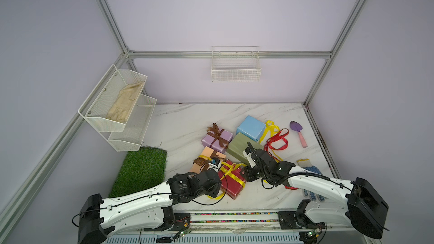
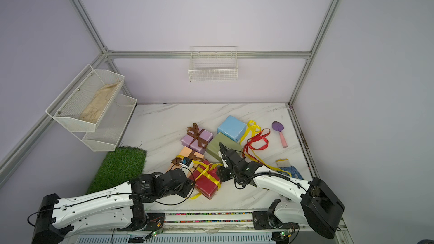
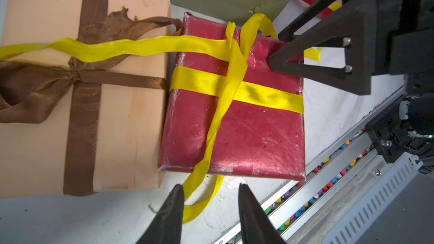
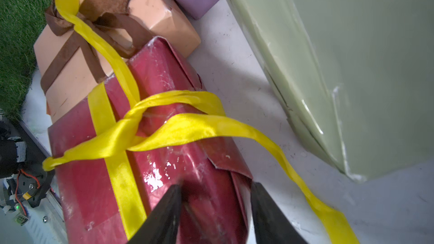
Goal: Untie the ribbon bows on the gift boxes
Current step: Untie the ribbon from the gift box.
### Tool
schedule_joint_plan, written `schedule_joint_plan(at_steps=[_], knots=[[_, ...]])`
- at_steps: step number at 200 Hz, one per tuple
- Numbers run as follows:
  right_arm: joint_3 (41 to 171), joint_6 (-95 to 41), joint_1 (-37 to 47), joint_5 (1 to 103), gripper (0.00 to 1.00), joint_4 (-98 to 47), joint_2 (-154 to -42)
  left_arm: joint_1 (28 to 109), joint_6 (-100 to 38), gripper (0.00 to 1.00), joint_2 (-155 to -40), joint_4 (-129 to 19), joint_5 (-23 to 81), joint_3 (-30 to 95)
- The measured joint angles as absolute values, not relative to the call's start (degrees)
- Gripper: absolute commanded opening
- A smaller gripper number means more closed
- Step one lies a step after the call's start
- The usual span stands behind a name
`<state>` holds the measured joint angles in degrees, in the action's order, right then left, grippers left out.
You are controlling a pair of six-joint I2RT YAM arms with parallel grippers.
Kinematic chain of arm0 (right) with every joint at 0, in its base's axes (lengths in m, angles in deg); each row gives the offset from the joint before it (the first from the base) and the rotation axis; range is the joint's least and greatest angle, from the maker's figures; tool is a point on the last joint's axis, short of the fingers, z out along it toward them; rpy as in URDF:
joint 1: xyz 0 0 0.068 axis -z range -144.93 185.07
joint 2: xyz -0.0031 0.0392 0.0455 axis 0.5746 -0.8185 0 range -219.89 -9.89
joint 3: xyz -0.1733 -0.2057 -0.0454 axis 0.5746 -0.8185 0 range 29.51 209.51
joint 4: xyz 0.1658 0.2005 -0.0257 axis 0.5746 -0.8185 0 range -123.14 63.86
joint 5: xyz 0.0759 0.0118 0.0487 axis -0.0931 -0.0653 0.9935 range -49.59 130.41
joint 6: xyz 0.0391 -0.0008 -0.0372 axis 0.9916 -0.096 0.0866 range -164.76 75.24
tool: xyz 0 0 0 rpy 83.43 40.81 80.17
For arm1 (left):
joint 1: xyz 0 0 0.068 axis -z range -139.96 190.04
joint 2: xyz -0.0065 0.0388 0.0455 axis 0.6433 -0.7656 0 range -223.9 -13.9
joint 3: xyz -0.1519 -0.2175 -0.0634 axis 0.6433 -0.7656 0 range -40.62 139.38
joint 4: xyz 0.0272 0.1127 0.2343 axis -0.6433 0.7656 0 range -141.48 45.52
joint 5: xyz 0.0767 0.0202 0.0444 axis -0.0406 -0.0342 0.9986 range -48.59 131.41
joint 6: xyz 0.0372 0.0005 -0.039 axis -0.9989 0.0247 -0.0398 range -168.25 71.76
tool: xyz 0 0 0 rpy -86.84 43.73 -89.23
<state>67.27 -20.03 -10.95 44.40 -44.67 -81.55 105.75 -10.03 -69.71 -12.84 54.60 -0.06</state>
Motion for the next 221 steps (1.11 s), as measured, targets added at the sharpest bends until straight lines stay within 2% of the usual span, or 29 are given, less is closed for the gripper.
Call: schedule_joint_plan(at_steps=[32,70,132,221], knots=[[67.3,-20.2,-11.0,44.4,0.51,-44.7,-81.5,105.8,-12.1,0.64,-71.3,-13.1,55.9,3.7],[67.3,-20.4,-11.0,44.5,0.51,-44.7,-81.4,105.4,-17.7,0.67,-75.4,-16.6,58.3,7.9],[67.3,-20.4,-10.9,44.4,0.51,-45.1,-80.2,98.5,-25.1,0.63,-84.8,-19.8,54.6,9.9],[66.9,-20.4,-11.0,44.4,0.51,-45.1,-80.0,95.9,-28.6,0.53,-89.6,-23.7,47.6,10.3]])
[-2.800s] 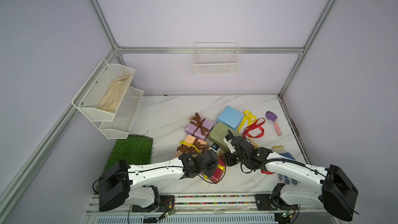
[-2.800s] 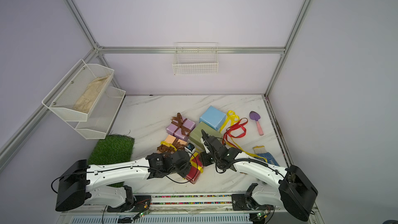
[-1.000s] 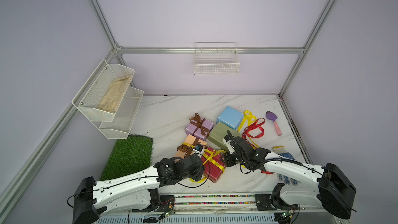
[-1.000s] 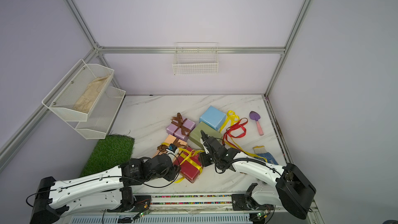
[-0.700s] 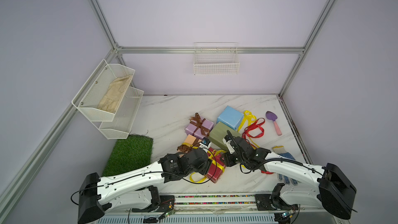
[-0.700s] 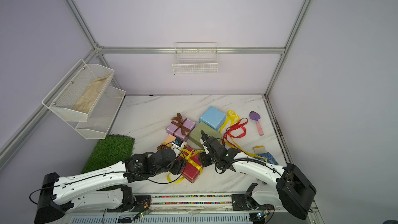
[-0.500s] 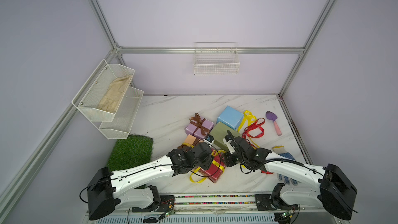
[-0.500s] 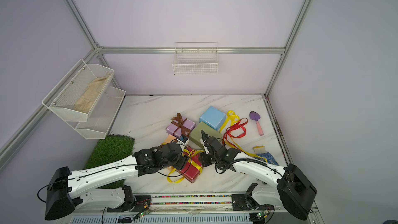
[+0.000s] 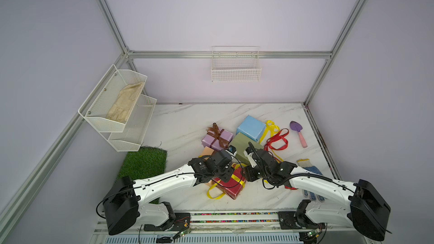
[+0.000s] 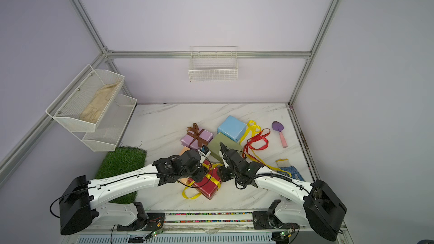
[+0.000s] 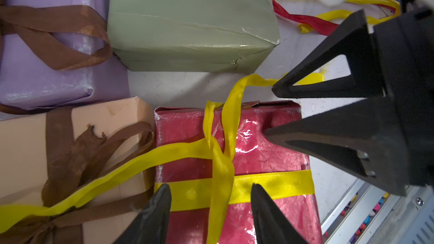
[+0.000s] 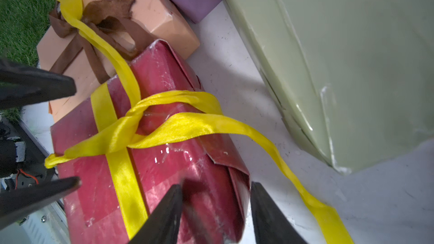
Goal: Untie the ribbon bows on the gift boxes
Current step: Untie the ribbon from the gift box.
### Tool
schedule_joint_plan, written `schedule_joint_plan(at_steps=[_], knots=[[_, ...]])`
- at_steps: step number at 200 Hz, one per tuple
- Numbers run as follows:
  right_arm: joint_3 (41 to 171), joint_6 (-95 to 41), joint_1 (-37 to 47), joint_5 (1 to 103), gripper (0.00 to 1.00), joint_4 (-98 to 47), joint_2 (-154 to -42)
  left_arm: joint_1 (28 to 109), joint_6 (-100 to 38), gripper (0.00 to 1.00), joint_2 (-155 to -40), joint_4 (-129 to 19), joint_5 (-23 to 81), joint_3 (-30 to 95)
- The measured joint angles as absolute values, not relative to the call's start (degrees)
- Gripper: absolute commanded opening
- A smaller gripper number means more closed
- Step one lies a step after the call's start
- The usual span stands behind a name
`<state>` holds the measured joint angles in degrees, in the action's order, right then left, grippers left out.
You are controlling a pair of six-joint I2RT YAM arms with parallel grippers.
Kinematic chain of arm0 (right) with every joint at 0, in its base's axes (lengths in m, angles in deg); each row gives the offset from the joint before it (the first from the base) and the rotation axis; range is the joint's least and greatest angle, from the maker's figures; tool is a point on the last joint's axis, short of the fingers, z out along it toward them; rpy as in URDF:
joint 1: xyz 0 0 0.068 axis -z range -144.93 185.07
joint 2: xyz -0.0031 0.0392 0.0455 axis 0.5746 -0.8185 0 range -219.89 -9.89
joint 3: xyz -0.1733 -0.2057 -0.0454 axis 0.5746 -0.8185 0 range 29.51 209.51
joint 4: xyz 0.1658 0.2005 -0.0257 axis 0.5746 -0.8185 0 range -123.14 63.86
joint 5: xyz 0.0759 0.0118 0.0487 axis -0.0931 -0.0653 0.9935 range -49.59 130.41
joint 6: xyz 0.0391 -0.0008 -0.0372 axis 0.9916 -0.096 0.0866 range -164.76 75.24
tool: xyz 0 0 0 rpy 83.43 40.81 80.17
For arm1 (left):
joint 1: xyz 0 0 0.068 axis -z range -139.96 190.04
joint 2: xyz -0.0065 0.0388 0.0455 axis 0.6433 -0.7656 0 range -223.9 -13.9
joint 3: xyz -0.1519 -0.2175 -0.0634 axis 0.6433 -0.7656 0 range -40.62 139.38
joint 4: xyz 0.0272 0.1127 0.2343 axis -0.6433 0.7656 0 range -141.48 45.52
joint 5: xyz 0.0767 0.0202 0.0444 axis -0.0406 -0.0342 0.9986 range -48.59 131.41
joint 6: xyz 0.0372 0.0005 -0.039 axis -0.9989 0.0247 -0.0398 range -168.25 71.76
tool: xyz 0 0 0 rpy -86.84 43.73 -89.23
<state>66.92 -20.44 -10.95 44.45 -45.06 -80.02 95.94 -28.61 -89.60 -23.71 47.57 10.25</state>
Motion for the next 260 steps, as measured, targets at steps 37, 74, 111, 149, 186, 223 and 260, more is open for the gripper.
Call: schedule_joint_plan(at_steps=[37,74,111,149,186,223,260], knots=[[66.8,-20.4,-11.0,44.4,0.50,-45.0,-80.3,95.6,-29.3,0.43,-91.8,-24.1,46.5,11.3],[66.4,-20.4,-11.0,44.4,0.51,-44.4,-80.3,95.2,-29.4,0.37,-93.1,-24.2,46.0,11.8],[66.0,-20.4,-11.0,44.4,0.51,-43.8,-80.3,95.1,-29.4,0.28,-94.2,-24.4,45.0,12.0],[65.9,-20.4,-11.0,44.4,0.51,-43.6,-80.2,95.1,-28.9,0.19,-94.3,-24.4,44.2,12.0],[65.5,-20.4,-11.0,44.4,0.51,-43.2,-80.0,94.9,-27.7,0.10,-93.8,-23.1,43.7,13.0],[65.0,-20.4,-11.0,44.4,0.51,-42.3,-79.8,94.8,-26.4,0.04,-87.9,-21.3,45.7,13.0],[64.9,-20.4,-11.0,44.4,0.51,-42.0,-79.8,94.8,-25.1,0.00,-77.1,-19.1,51.0,12.9]])
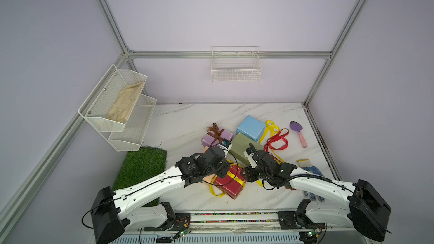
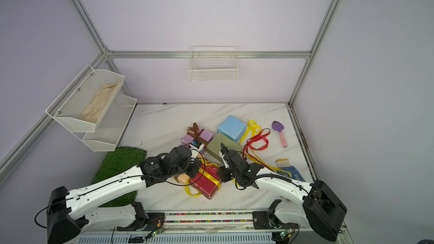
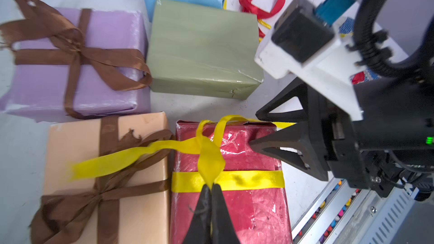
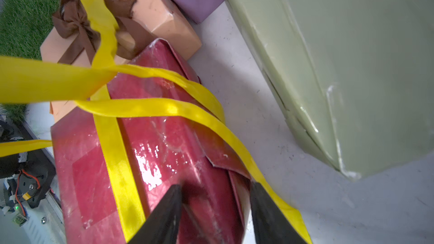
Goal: Untie the ribbon bows on the gift boxes
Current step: Untie the ribbon from the gift box.
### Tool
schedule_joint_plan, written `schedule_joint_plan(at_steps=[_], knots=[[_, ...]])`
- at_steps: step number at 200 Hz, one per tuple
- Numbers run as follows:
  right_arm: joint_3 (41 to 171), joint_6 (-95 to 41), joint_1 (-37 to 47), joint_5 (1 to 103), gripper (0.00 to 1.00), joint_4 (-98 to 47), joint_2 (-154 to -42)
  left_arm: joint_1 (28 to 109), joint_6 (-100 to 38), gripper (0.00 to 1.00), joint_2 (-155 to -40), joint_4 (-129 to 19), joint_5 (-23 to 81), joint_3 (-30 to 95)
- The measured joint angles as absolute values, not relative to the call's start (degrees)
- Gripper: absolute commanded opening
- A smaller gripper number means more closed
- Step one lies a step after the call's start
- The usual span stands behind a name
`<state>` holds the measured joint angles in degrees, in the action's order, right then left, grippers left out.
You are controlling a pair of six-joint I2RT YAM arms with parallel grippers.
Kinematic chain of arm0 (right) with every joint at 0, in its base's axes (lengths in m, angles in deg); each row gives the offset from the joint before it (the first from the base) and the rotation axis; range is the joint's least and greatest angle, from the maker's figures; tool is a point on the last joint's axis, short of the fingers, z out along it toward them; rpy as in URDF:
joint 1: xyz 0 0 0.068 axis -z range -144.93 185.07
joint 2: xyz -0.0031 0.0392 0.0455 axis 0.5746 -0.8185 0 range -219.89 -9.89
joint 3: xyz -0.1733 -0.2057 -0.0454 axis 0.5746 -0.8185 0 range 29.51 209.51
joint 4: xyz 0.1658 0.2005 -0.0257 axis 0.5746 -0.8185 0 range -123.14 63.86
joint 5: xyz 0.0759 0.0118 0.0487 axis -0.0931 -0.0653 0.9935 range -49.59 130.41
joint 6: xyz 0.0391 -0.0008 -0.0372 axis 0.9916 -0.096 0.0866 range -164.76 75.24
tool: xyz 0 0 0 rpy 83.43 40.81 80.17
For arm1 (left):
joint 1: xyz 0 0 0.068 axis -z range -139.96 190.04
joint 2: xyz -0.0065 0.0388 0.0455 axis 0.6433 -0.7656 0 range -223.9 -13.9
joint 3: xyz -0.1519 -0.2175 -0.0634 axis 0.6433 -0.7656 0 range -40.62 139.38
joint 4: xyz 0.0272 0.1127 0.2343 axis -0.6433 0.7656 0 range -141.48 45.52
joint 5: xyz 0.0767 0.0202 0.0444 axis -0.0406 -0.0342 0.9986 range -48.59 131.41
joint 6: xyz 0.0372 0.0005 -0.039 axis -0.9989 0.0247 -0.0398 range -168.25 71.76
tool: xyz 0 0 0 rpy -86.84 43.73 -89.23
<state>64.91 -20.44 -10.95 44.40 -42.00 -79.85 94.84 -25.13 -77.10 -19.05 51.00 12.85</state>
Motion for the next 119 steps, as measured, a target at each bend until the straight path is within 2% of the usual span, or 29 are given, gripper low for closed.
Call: schedule_joint_plan(at_steps=[70,119], knots=[[64.8,-20.5,-11.0,44.4,0.51,-41.4,-80.3,94.8,-19.7,0.00,-51.0,-15.2,60.8,3.6],[64.9,-20.6,-11.0,44.8,0.51,-40.3,-81.1,94.8,-11.7,0.00,-41.1,-7.9,69.1,0.2]])
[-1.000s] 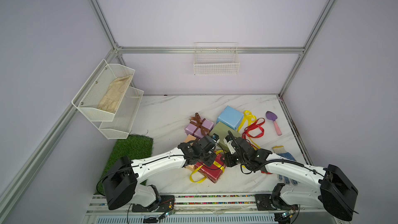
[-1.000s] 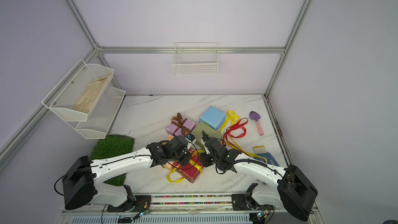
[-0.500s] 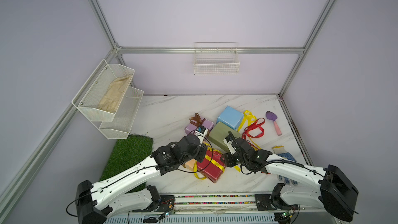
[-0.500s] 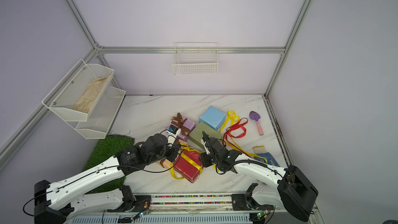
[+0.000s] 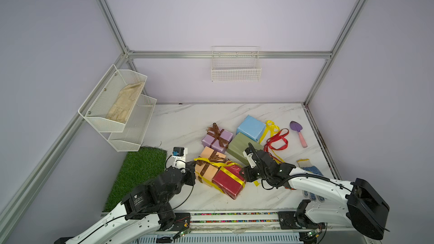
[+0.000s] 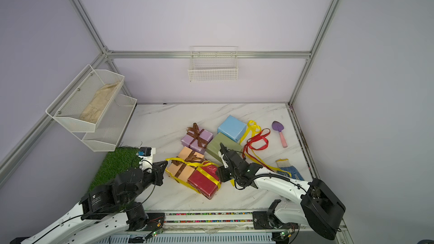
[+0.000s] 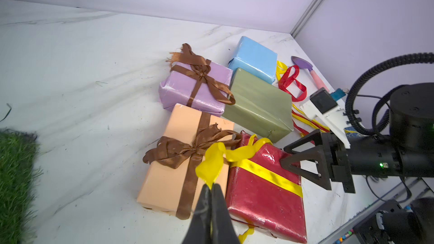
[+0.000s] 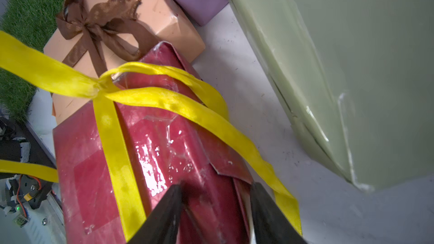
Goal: Untie the ribbon bows on the gift boxes
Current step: Untie the ribbon from the gift box, then pull the ribbon from the gift box.
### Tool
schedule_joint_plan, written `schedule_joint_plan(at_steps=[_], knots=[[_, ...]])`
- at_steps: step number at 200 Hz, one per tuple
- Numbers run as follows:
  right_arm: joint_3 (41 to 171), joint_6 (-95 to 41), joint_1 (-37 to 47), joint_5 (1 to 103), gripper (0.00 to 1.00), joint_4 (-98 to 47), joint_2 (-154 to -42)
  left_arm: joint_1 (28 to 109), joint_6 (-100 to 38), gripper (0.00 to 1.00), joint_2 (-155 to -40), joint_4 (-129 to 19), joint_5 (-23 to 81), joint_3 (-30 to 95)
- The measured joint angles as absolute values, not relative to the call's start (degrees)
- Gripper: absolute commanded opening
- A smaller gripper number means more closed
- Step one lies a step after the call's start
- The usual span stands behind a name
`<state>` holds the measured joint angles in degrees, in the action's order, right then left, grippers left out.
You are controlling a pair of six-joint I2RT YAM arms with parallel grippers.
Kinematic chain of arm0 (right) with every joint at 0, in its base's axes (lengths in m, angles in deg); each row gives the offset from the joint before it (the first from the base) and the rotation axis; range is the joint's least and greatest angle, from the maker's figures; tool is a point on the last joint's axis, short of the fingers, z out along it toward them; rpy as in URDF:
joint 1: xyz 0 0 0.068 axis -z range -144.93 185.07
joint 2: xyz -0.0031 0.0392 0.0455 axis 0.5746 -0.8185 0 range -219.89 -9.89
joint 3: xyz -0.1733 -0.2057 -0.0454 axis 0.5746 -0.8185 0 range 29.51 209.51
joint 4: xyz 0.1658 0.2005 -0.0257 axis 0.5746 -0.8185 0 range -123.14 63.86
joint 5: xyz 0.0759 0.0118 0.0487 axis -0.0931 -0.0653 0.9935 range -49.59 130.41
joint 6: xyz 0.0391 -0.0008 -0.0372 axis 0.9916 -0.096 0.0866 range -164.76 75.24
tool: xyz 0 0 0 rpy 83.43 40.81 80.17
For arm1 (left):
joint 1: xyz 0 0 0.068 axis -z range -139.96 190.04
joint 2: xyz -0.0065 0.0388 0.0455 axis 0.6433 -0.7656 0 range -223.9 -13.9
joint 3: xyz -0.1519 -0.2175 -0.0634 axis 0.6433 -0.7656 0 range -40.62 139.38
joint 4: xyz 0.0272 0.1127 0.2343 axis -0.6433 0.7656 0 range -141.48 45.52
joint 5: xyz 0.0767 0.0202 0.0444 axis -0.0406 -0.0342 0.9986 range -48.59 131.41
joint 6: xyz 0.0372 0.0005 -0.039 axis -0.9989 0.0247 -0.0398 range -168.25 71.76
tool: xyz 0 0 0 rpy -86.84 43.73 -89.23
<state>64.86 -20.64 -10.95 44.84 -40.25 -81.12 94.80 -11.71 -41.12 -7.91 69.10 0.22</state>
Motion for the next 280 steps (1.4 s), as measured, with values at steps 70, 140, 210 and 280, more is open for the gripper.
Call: schedule_joint_plan(at_steps=[70,140,210,280], knots=[[66.3,-21.1,-11.0,44.3,0.50,-41.5,-81.8,94.8,-6.7,0.16,-53.0,-2.1,75.0,0.1],[73.7,-24.9,-11.0,41.1,0.53,-48.6,-82.5,94.8,-12.7,0.49,-70.4,-5.4,67.9,4.8],[73.9,-25.5,-11.4,46.5,0.51,-46.9,-80.9,94.8,-18.3,0.53,-72.2,-18.3,52.2,4.6],[73.8,-25.5,-15.0,46.8,0.48,-46.6,-81.9,91.3,-18.9,0.56,-71.5,-24.8,45.2,-0.7]])
